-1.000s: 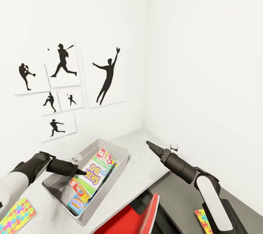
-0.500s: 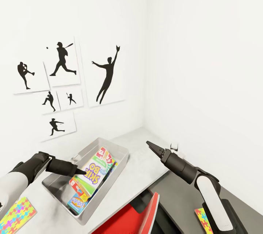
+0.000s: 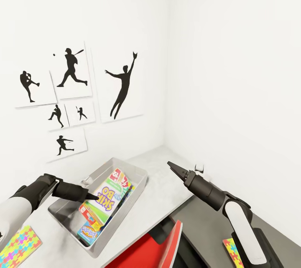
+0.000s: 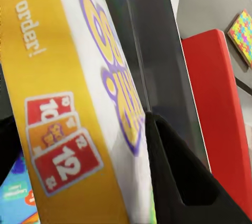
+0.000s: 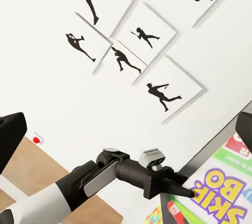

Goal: Put all the toys in the child's room - the three board games (two on the bed and one on the table), the two jigsaw puzzles on the table, and the tennis ball on the table - inside the toy box on the table in the child's room.

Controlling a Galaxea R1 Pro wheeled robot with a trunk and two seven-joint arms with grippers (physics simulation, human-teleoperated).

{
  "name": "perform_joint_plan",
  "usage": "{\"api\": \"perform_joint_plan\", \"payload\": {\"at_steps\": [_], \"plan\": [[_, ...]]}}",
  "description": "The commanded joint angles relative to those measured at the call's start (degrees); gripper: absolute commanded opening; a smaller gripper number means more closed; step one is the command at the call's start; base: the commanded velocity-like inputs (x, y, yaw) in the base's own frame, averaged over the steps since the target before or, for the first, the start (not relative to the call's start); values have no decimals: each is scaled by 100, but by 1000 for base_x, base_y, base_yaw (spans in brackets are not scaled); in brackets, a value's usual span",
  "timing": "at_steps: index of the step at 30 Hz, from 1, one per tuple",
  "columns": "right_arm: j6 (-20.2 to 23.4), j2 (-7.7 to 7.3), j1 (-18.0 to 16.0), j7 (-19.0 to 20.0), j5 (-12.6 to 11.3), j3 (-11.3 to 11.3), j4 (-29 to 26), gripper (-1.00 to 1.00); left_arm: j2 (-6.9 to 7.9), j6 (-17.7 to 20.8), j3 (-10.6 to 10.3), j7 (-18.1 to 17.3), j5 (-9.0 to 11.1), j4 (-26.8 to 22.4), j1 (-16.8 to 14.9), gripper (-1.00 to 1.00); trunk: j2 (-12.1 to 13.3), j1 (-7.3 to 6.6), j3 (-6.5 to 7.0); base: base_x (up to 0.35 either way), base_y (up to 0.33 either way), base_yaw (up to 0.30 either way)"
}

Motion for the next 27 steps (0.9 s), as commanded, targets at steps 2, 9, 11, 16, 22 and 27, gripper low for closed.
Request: {"api": "perform_joint_plan", "payload": {"at_steps": [2, 9, 11, 16, 22, 27], "plan": [[25, -3, -5, -1, -25, 0, -1, 100, 9, 64, -44, -2, 54, -5, -6, 100, -9, 2, -11, 0, 0, 0], [26, -3, -5, -1, -25, 1, -1, 100, 18, 66, -40, 1, 54, -5, -6, 100, -9, 2, -11, 0, 0, 0], [26, -3, -5, -1, -25, 1, -1, 100, 19, 66, -40, 3, 54, -5, -6, 100, -9, 2, -11, 0, 0, 0], [25, -2, -5, -1, -25, 1, -1, 100, 30, 66, -32, 3, 54, -5, -8, 100, -9, 2, -11, 0, 0, 0], [25, -3, -5, -1, -25, 1, -1, 100, 222, 58, 19, -45, 78, -5, -8, 100, -9, 2, -11, 0, 0, 0], [25, -3, -5, -1, -23, 1, -1, 100, 412, 61, 173, -123, 111, -5, -11, 100, -9, 2, -11, 0, 0, 0]]}}
